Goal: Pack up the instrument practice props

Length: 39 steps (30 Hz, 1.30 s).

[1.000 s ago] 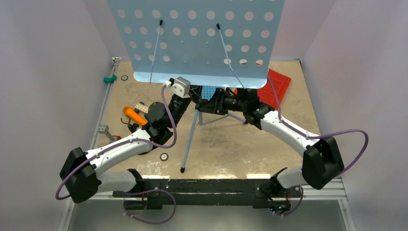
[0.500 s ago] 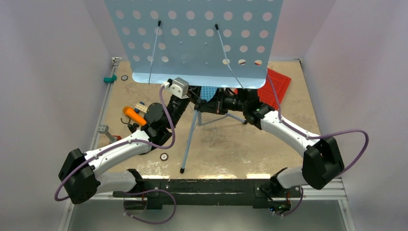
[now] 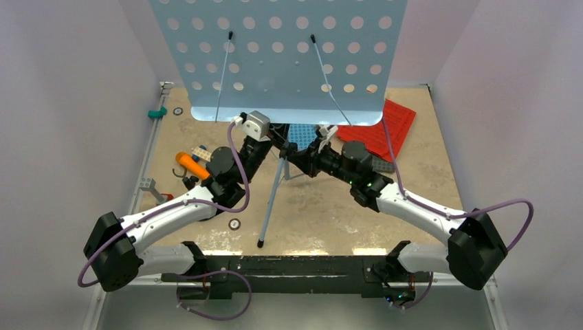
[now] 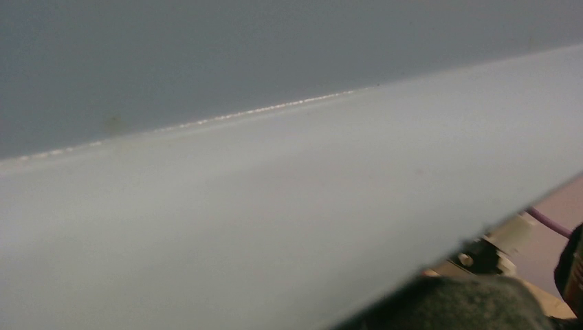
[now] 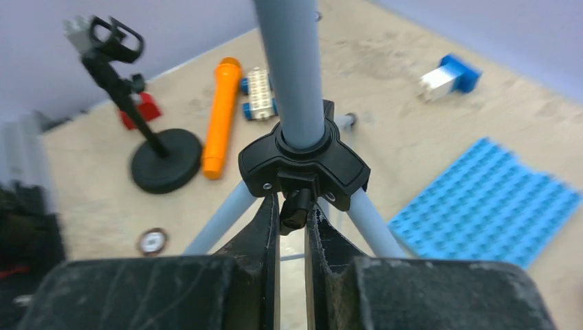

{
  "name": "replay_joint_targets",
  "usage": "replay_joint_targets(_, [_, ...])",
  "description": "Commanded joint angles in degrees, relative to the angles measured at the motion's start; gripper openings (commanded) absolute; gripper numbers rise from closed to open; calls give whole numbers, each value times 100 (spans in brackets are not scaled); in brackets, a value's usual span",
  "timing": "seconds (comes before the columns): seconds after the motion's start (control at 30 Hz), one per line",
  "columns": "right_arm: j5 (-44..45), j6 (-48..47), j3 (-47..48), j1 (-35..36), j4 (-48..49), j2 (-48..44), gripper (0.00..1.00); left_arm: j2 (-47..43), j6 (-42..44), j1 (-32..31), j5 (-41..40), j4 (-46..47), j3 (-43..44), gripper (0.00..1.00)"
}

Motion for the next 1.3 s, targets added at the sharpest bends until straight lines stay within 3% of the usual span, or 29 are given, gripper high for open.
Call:
replay_joint_targets(0.0, [2209, -3064, -272, 139, 1279, 284, 0, -31, -385, -60, -44, -693, -11, 0])
replay_joint_targets(0.13, [3107, -4469, -491, 528, 2084, 605, 0, -1, -447, -60, -70, -773, -10, 0])
replay_joint_targets(0.2, [3551, -5454, -661, 790, 2943, 844, 0, 12, -477, -66, -60, -791, -32, 0])
replay_joint_targets(0.37, [4060, -7390, -776, 1407, 4241, 1354, 0, 50, -567, -60, -37, -744, -90, 0])
replay_joint_targets(0.6, [4383, -8111, -752, 1752, 4963, 1680, 0, 39, -632, -64, 36, -718, -135, 0])
replay_joint_targets(0.7, [4625, -7533, -686, 1792, 4468, 1307, 0, 34, -618, -62, 28, -692, -172, 0])
replay_joint_targets(0.73, [4688, -7204, -612, 1794, 4112, 1123, 5, 29, -609, -60, 16, -684, -171, 0])
replay_joint_targets(0.83, [4880, -6051, -424, 1791, 2871, 509, 50, 36, -553, -64, -71, -682, -146, 0])
replay_joint_targets(1.0, [4986, -4247, -18, 1799, 909, -342, 80, 67, -384, -60, -360, -733, -55, 0])
replay_joint_targets(1.17, [4045, -2372, 392, 1796, -1539, -1002, 88, 73, -282, -60, -560, -735, -16, 0])
replay_joint_targets(1.27, [3507, -1360, 230, 1794, -2057, -1317, 89, 79, -285, -62, -562, -717, -6, 0])
